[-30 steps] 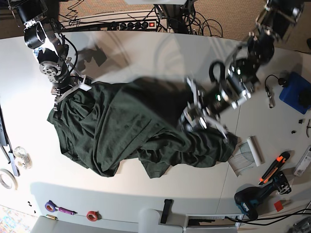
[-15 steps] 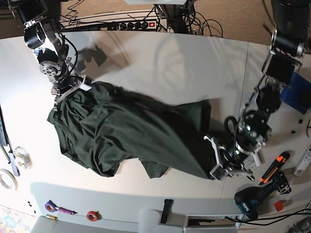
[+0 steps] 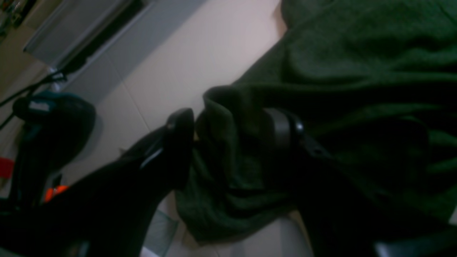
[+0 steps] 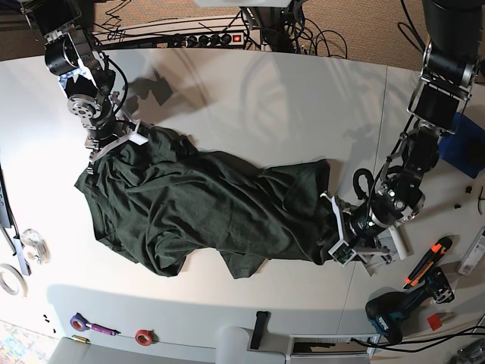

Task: Layout the t-shirt on the table in an organized manner, then fold the t-shirt properly
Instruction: 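Reach the left gripper to the shirt hem near the cutter, then grasp the shirt with the left gripper and lift it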

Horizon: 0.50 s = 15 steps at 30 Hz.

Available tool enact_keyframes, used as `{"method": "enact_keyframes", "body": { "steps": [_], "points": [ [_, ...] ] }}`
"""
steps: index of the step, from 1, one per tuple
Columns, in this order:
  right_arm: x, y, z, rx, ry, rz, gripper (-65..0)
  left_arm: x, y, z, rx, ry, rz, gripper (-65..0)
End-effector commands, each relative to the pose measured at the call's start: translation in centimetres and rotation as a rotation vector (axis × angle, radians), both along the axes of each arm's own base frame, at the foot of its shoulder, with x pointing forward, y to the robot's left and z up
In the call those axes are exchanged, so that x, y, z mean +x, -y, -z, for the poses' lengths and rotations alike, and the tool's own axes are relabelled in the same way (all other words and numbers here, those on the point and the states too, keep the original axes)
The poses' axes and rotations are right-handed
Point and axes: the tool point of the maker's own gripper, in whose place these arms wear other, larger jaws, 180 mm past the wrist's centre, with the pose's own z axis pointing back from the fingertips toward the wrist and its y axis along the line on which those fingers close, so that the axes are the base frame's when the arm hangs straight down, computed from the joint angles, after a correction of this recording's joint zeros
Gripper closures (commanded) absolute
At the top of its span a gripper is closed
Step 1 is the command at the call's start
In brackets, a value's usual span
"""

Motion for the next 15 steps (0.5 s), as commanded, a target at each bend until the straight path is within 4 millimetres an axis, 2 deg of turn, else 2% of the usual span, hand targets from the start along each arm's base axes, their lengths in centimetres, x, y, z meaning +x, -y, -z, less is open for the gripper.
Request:
{"method": "enact_keyframes", "body": {
  "steps": [1, 6, 9, 11, 15],
  "points": [
    [0.1, 0.1, -0.3, 0.008, -0.006, -0.007, 0.0, 0.3, 0.7, -2.8, -0.051, 0.069, 0.039, -30.5],
    [0.1, 0.2, -0.3, 0.002, -0.006, -0.002, 0.0, -6.2, 6.2, -3.2, -0.061, 0.055, 0.327, -28.5],
    [0.1, 0.3, -0.3, -0.003, -0.006, 0.003, 0.0, -9.8, 8.2, -2.9, -0.038, 0.057, 0.441, -28.3],
    [0.1, 0.3, -0.3, -0.003, -0.006, 0.003, 0.0, -11.1, 8.2, -1.8, 0.007, 0.046, 0.462, -28.3],
    [0.1, 0.3, -0.3, -0.001, -0.006, 0.001, 0.0, -11.9, 6.5, 1.5, 0.107, 0.007, 0.420, -28.6]
  ]
}}
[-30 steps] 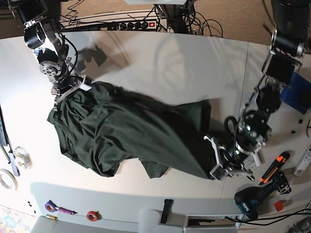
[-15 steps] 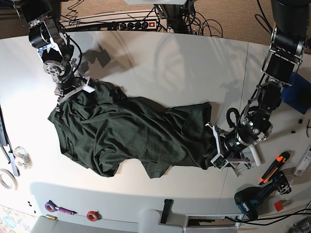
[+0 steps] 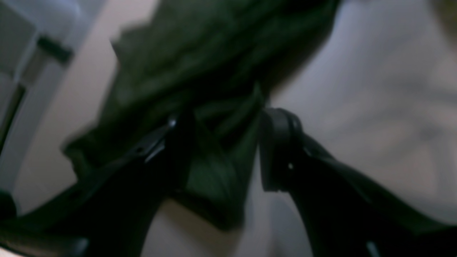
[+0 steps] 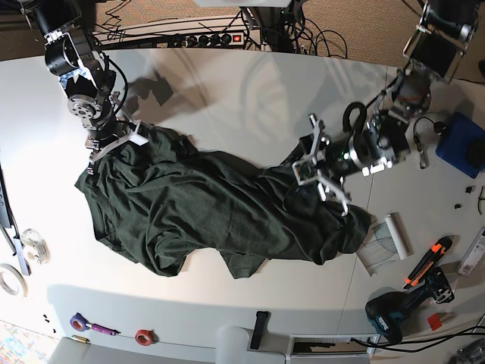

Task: Layout the t-shirt on the table in an organized manner, then fold the t-shirt properly
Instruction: 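Grasp the shirt with the left gripper and lift it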

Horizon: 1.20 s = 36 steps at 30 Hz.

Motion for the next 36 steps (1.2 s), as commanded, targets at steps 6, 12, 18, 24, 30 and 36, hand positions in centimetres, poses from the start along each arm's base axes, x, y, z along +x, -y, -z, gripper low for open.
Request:
{"method": "enact_keyframes", "body": {
  "steps": [6, 12, 18, 24, 30, 36],
  "points": [
    [0.1, 0.2, -0.3, -0.005, -0.004, -0.008, 0.0, -0.3, -1.8, 1.4, 0.030, -0.006, -0.047, -29.3],
    [0.1, 0.2, -0.3, -0.005, -0.004, -0.008, 0.0, 0.5, -2.4, 1.3, 0.055, 0.054, -0.070, -29.2],
    [0.2, 0.2, -0.4, -0.004, -0.003, -0.009, 0.0, 0.5, -3.4, 3.3, 0.068, 0.009, -0.092, -29.2],
    [0.7, 0.0, -0.7, 0.007, 0.008, -0.010, 0.0, 0.9, -4.5, 4.7, 0.059, -0.004, -0.138, -29.2],
    [1.1, -0.2, -0.9, 0.029, 0.016, -0.009, 0.0, 1.4, -4.5, 4.4, 0.054, 0.009, -0.153, -22.8],
    [1.3, -0.3, -1.1, 0.036, 0.021, -0.007, 0.0, 1.5, -2.6, 4.1, 0.008, 0.008, -0.149, -16.8]
  ]
}}
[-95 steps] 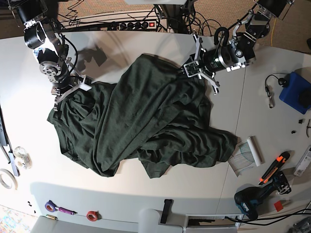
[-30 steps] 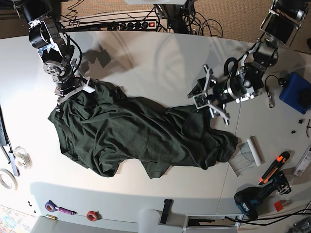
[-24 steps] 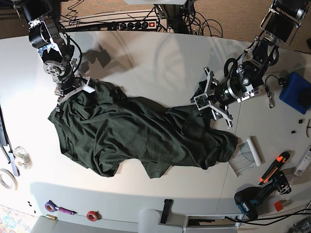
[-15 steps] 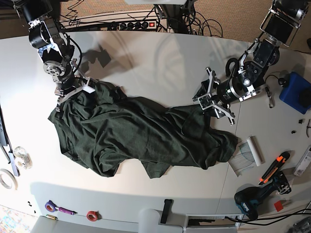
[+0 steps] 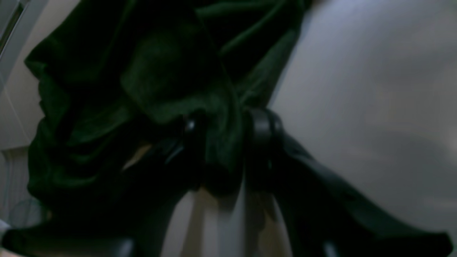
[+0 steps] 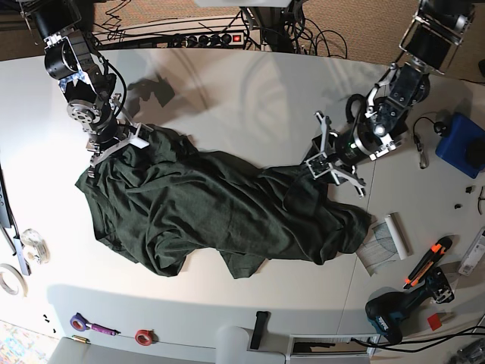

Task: Layout the t-shirt on the table in an organized manner, then fold the t-shirt properly
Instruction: 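Grasp the shirt with the left gripper and lift it, then lift the shirt with both grippers and drag it away from the tools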

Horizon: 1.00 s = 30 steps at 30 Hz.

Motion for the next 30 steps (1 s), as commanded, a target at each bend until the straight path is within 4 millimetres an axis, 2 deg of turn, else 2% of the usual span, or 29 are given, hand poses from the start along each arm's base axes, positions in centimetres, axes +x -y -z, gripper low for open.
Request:
{"method": "enact_keyframes", "body": {
  "steps": [1, 3, 5, 11, 18, 21, 25, 30],
  "points": [
    [0.5, 0.0, -0.7, 0.007, 0.016, -0.009, 0.0, 0.7, 0.1, -0.8, -0.006, 0.024, -0.002, -14.6],
    [0.5, 0.1, -0.7, 0.007, 0.016, -0.009, 0.0, 0.7, 0.7, -0.9, -0.021, 0.024, -0.001, -8.7],
    [0.6, 0.1, -0.7, 0.008, 0.021, -0.007, 0.0, 0.7, 1.1, -1.0, -0.031, 0.024, 0.000, 0.0],
    [2.3, 0.3, -2.7, 0.037, 0.169, 0.039, 0.0, 1.0, 1.2, -1.2, -0.039, 0.036, -0.019, 0.0],
    [3.6, 0.6, -4.7, 0.038, 0.277, 0.072, 0.0, 1.6, 1.2, -2.4, -0.053, 0.079, -0.047, 0.0],
    [4.0, 0.4, -5.9, 0.023, 0.321, 0.066, 0.0, 1.7, 1.7, -3.6, -0.064, 0.107, -0.035, 0.0],
    [5.4, 0.4, -8.8, -0.007, 0.417, 0.068, 0.0, 1.9, 2.6, -6.0, -0.074, 0.162, -0.031, 0.0],
    [7.0, 0.4, -10.6, 0.020, 0.465, 0.082, 0.0, 2.6, 2.6, -9.3, -0.072, 0.240, -0.090, 0.0]
  ]
}}
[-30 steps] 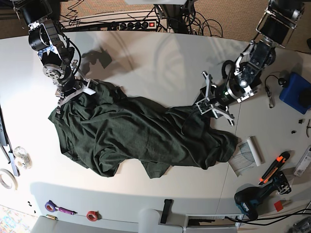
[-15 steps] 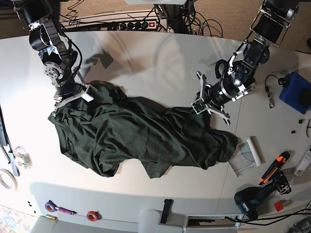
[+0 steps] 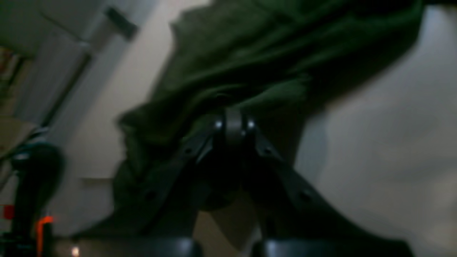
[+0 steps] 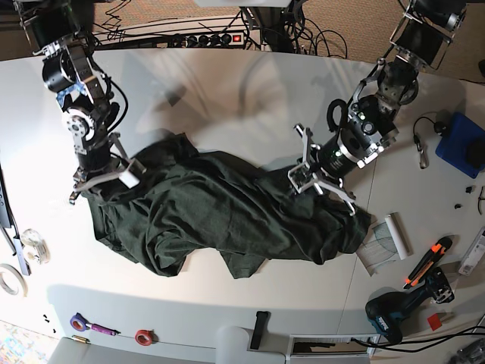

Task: Layout the t-shirt on the table in an organized manner, then fold the t-shirt properly
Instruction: 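Lift the shirt with both grippers and drag it away from the tools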

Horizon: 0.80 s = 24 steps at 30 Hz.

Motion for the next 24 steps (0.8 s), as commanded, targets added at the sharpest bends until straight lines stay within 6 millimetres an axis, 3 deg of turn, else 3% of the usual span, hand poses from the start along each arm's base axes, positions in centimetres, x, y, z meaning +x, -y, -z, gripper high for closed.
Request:
{"method": "enact_keyframes", "body": {
  "steps": [1, 9, 18, 24],
  "points": [
    [1.1, 0.5, -2.3, -0.008, 0.069, 0.005, 0.0, 0.7, 0.1, -2.0, -0.023, 0.056, -0.007, 0.0],
    [3.5, 2.3, -6.4, 0.100, 0.187, 0.118, 0.0, 1.8, -1.8, -2.5, 0.011, 0.088, -0.126, 0.0],
    [3.5, 7.7, -10.4, 0.238, 0.295, 0.286, 0.0, 2.5, -3.2, -3.8, -0.014, 0.110, -0.193, 0.0],
    [2.5, 8.4, -9.5, 0.234, 0.253, 0.331, 0.0, 0.0, -3.2, -7.5, -0.087, 0.172, -0.198, 0.0]
  ]
}}
